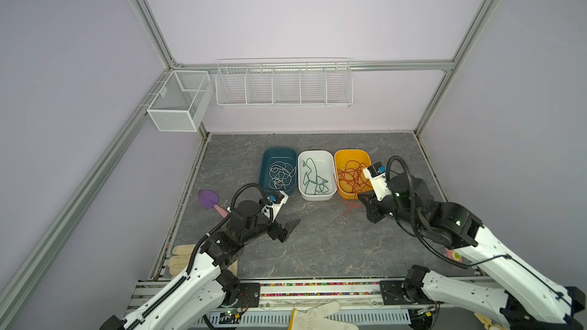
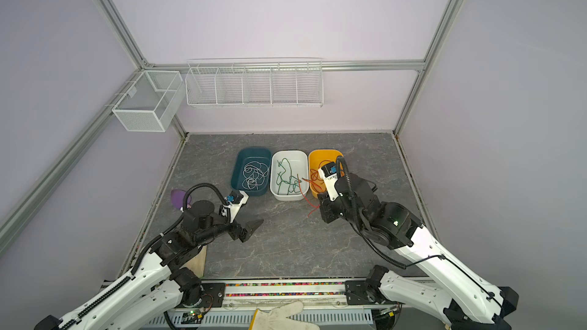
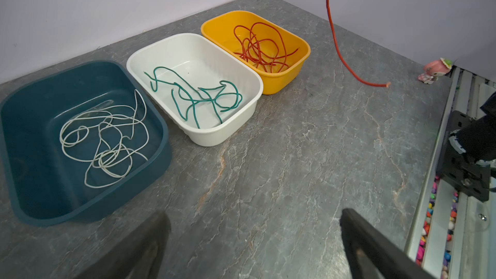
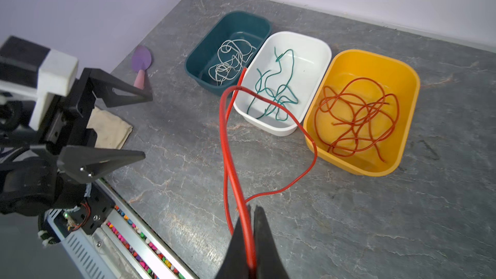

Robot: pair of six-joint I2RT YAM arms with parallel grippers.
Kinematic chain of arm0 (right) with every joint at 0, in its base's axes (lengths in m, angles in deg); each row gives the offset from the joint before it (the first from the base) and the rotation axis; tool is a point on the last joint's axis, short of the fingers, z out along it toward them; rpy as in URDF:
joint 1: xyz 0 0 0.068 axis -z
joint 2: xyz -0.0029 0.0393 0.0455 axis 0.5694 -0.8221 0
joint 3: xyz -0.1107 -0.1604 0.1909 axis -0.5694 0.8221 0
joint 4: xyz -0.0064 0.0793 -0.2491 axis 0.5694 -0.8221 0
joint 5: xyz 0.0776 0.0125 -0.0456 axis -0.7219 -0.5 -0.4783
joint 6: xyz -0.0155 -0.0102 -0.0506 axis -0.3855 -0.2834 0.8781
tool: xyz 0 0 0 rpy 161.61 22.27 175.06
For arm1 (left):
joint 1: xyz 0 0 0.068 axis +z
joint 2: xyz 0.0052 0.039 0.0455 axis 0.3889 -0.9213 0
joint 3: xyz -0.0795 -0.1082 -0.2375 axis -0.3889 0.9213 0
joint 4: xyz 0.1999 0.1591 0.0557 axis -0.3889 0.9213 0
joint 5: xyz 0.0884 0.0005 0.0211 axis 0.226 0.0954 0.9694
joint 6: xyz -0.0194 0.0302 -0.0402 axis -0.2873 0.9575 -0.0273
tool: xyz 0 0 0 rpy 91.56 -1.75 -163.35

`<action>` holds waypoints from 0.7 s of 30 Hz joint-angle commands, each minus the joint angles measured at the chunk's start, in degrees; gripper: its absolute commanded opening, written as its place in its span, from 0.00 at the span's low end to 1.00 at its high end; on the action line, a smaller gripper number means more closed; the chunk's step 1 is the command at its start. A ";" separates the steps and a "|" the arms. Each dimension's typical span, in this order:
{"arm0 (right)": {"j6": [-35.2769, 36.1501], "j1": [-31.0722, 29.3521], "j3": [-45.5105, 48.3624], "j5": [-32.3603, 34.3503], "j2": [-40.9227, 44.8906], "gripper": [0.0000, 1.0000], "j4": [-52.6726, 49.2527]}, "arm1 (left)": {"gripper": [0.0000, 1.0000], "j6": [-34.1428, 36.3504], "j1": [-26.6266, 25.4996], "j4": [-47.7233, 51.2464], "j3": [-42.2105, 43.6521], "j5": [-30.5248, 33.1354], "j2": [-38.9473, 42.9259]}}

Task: Untangle the cables
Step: 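Carry red wire over yellow tub with right gripper while left gripper shifts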

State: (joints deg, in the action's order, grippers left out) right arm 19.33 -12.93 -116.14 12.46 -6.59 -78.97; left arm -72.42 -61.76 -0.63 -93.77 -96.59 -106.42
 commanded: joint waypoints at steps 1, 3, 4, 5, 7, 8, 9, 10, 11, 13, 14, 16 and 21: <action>2.17 2.89 -2.51 -1.45 -0.51 0.06 -1.55 | 0.99 5.67 -0.73 -1.12 -1.82 0.92 -3.11; 2.62 5.08 -3.43 -2.87 -1.43 0.06 -1.40 | 0.99 7.86 -1.95 -1.18 -2.65 1.79 -4.81; 2.66 6.40 -3.72 -3.66 -1.90 0.06 -1.14 | 0.99 9.37 -2.77 -1.01 -3.01 2.69 -5.59; 2.63 7.84 -4.20 -4.83 -2.64 0.06 -0.98 | 0.99 10.87 -3.58 -0.96 -3.15 3.42 -6.16; 2.56 10.80 -5.12 -7.38 -3.79 0.06 -0.55 | 0.99 12.79 -4.73 -2.02 -2.71 4.47 -6.82; 2.31 12.29 -5.69 -8.46 -4.47 0.06 -0.42 | 0.99 12.98 -4.86 -3.31 -1.98 4.70 -6.82; 2.12 13.80 -6.02 -9.49 -4.99 0.06 -0.26 | 0.99 12.93 -4.90 -4.51 -1.14 4.79 -6.51; 1.83 15.49 -6.53 -10.87 -5.67 0.06 0.02 | 0.99 12.94 -4.87 -6.05 -0.03 4.80 -5.93; 1.37 17.16 -6.85 -12.12 -6.25 0.06 0.35 | 0.99 13.06 -4.85 -7.41 1.11 4.80 -5.26; 0.40 20.31 -7.48 -14.52 -7.37 0.06 0.90 | 0.99 12.91 -5.02 -9.78 2.81 5.04 -4.08; -0.21 22.03 -7.61 -15.88 -8.04 0.06 1.48 | 0.99 12.43 -5.17 -11.02 3.60 5.39 -3.62; -1.56 24.62 -7.47 -17.68 -9.21 0.06 2.80 | 0.99 12.36 -5.61 -12.13 4.23 5.46 -3.36; -5.37 30.04 -6.21 -21.53 -13.14 0.06 6.61 | 0.99 12.83 -6.21 -12.16 4.77 6.51 -3.30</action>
State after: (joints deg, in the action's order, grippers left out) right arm 16.90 15.20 -122.54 -4.79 -18.15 -76.15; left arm -61.14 -67.62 -10.40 -89.58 -90.98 -110.35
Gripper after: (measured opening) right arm 0.062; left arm 0.989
